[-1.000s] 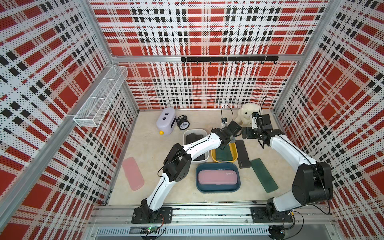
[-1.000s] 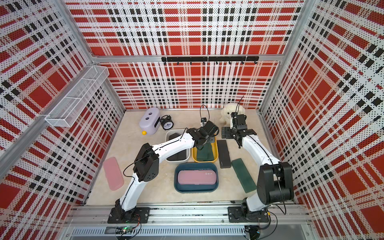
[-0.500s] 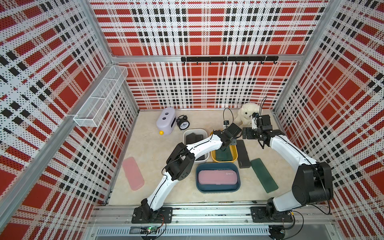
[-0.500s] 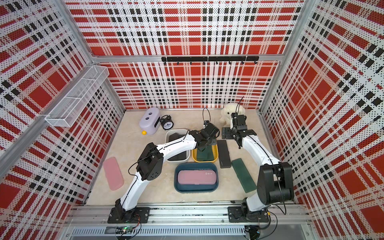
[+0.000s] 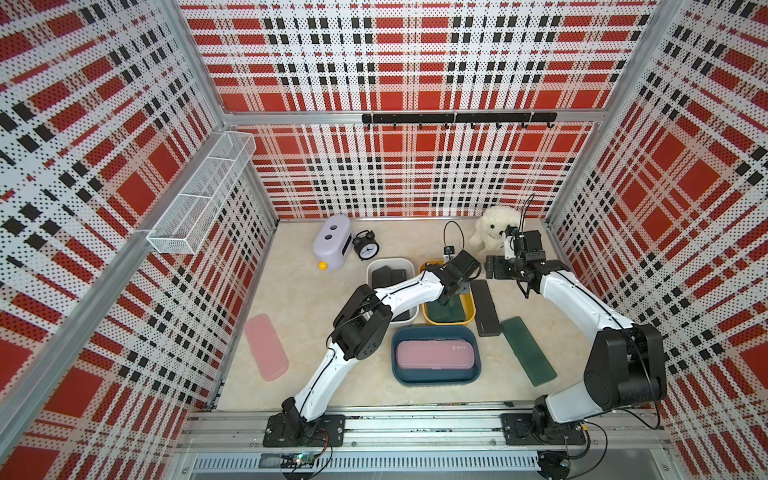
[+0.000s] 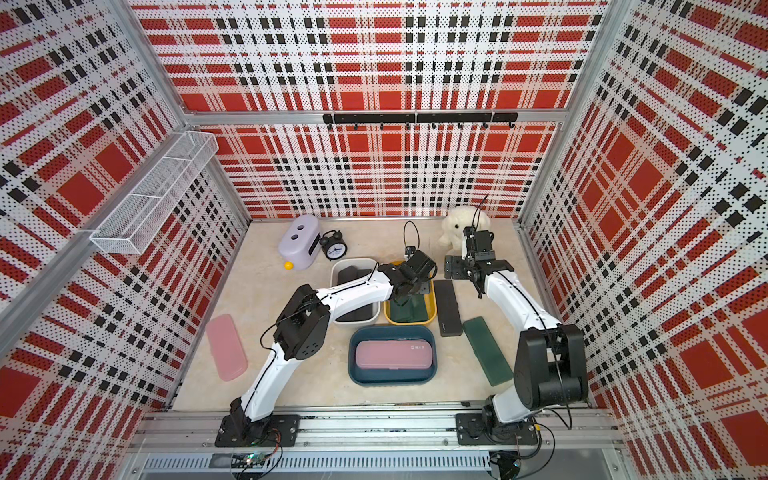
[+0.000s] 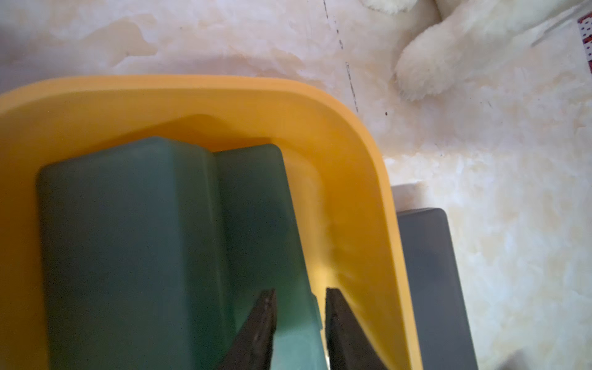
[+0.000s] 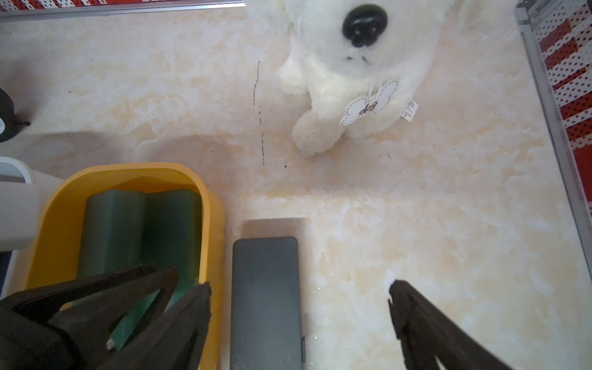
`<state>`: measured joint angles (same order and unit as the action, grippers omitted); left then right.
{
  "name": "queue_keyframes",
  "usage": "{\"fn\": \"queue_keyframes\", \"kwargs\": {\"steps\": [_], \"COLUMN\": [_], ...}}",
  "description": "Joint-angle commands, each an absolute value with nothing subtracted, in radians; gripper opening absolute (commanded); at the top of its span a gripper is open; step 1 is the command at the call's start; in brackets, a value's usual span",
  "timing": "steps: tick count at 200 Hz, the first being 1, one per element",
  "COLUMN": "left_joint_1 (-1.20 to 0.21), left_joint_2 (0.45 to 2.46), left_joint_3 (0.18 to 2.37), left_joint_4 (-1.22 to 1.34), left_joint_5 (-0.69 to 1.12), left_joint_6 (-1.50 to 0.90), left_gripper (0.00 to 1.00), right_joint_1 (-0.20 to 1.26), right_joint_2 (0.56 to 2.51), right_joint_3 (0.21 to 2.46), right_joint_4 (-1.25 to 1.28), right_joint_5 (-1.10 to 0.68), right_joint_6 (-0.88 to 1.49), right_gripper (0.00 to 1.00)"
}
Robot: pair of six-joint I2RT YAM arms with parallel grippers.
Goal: Place the pencil cases by color into the storage box
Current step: Place the pencil case at the storage box, then pick up the pencil case from the center of the board.
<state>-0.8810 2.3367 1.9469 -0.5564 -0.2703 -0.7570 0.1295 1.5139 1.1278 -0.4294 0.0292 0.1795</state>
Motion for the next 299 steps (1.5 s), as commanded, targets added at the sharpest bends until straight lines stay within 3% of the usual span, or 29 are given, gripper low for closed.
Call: {"fn": "queue_keyframes", "kwargs": {"steps": [1, 35, 99, 146, 227, 299], "left_joint_1": [-0.877, -0.885, -0.910, -0.897, -0.817, -0.792], "left_joint_2": [2.321, 2.295, 2.171, 2.043, 1.827, 1.778], "left_joint_3": [1.940, 1.952, 1.972, 1.846, 1.510, 1.451], "left_joint_4": [-0.548, -0.549, -0.544, -0.456, -0.180, -0.150], "left_joint_5": [-0.291, -0.316, -0.429, -0.458, -0.327, -0.287], "left_joint_6": [-0.756, -0.742, -0.642, -0.584, -0.553, -0.532], "left_gripper": [0.32, 0.34, 0.55, 0.67, 0.75, 0.81], "right_joint_1": [0.120, 0.119, 0.048, -0.018, -0.021, -0.020], "right_joint_2": [1.496, 1.492, 1.492, 1.448, 1.416, 1.434], "right_joint_3": [1.121, 1.131, 1.230, 1.244, 1.178, 1.013], "right_joint_4": [-0.432, -0.452, -0.617, -0.722, -1.074, -1.073], "right_joint_5": [0.032, 0.049, 0.105, 0.062, 0.084, 0.050], "right_joint_6": [0.183, 0.171, -0.006, -0.153, -0.352, -0.405], "right_gripper": [0.93, 0.93, 0.95, 0.97, 1.00, 1.00]}}
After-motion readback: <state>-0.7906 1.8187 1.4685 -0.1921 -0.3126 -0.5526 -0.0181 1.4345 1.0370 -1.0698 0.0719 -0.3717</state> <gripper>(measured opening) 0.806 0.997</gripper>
